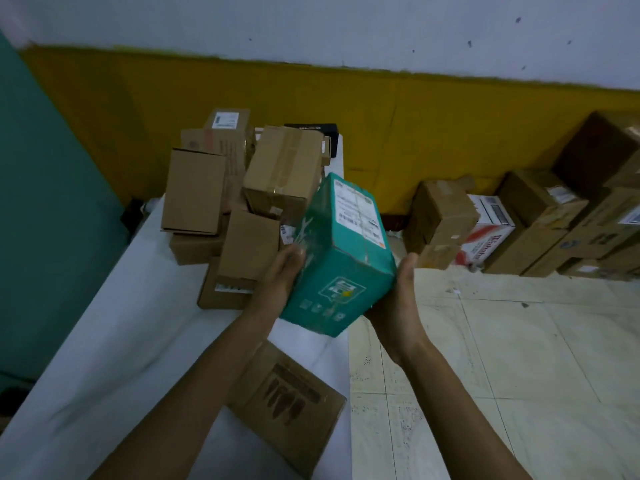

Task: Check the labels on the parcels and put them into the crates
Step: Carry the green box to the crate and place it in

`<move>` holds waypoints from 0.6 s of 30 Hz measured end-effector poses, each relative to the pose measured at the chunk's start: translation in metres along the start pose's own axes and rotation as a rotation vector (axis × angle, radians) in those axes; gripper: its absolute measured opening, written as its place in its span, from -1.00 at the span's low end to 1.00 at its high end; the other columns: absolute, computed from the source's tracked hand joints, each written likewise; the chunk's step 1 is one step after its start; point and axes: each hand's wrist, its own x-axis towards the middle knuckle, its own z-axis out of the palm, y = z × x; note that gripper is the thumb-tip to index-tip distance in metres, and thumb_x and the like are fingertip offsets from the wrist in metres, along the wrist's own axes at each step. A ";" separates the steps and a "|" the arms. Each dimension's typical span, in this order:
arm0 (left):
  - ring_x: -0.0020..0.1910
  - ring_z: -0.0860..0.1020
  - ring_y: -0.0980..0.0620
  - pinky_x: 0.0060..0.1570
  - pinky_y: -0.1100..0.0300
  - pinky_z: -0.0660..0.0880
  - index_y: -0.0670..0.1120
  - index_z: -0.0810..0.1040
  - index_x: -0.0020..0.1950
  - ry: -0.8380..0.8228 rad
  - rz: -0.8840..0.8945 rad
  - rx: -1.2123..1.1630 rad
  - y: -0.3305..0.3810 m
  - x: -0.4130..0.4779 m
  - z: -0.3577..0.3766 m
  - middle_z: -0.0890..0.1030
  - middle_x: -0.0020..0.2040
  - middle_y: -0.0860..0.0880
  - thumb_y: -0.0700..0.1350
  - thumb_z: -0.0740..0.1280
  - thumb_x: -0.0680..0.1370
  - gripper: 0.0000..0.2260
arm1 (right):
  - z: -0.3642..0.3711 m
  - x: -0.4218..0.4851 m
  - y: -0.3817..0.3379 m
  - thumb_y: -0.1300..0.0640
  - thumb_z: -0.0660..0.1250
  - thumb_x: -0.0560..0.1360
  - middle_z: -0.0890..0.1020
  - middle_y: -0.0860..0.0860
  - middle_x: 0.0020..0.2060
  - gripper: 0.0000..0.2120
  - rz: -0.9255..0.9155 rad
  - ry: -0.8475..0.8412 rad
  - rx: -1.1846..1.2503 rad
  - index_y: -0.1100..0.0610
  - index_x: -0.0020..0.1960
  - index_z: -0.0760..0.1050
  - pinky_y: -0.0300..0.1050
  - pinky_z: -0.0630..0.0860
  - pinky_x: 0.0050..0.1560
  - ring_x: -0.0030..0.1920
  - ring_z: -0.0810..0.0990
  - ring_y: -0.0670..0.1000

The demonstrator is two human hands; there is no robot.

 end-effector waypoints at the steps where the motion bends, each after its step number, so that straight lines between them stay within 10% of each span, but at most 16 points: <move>1: 0.14 0.59 -0.08 0.07 0.03 0.55 -0.04 0.49 0.29 0.010 -0.010 0.051 0.006 -0.002 0.000 0.60 0.18 -0.11 0.11 0.10 0.58 -0.61 | 0.004 0.002 -0.001 -0.43 -0.11 0.40 0.53 -0.08 0.30 -0.35 -0.033 0.036 -0.060 -0.19 0.34 0.36 0.19 0.34 0.39 0.34 0.48 0.01; 5: -0.15 0.64 0.28 -0.28 0.38 0.54 0.06 0.51 0.11 -0.131 0.112 0.145 0.028 -0.013 -0.007 0.67 -0.12 0.22 0.45 0.13 0.42 -0.45 | 0.016 0.020 -0.025 -0.28 -0.05 0.54 0.63 -0.31 0.06 -0.62 -0.222 0.218 0.101 -0.23 0.25 0.36 -0.22 0.52 0.14 0.18 0.58 -0.17; 11: 0.32 0.33 0.30 0.19 0.25 0.43 0.16 0.03 0.46 -0.078 0.447 0.748 0.031 -0.018 0.006 0.36 0.39 0.18 0.39 0.46 0.16 0.01 | 0.007 0.053 -0.054 -0.21 -0.07 0.63 0.64 0.04 0.09 -0.46 -0.064 0.486 0.185 0.09 0.30 0.48 -0.09 0.52 0.02 0.09 0.61 0.01; 14: 0.23 0.37 0.15 0.10 0.09 0.43 0.14 0.03 0.51 0.221 0.532 0.948 0.042 -0.009 0.007 0.40 0.36 0.01 0.42 0.40 0.20 0.01 | 0.009 0.055 -0.057 -0.35 -0.12 0.57 0.68 -0.15 -0.15 -0.45 -0.013 0.364 0.020 -0.09 -0.01 0.56 -0.11 0.49 -0.06 -0.05 0.61 -0.12; 18: -0.04 0.65 0.03 -0.08 -0.01 0.61 0.18 0.32 0.34 0.124 0.165 0.459 0.067 0.009 -0.008 0.61 0.10 0.08 0.39 0.40 0.22 -0.24 | -0.002 0.053 -0.045 -0.38 0.04 0.50 0.72 -0.04 -0.09 -0.47 0.019 0.017 -0.142 -0.03 0.09 0.56 -0.06 0.56 -0.08 -0.06 0.70 0.01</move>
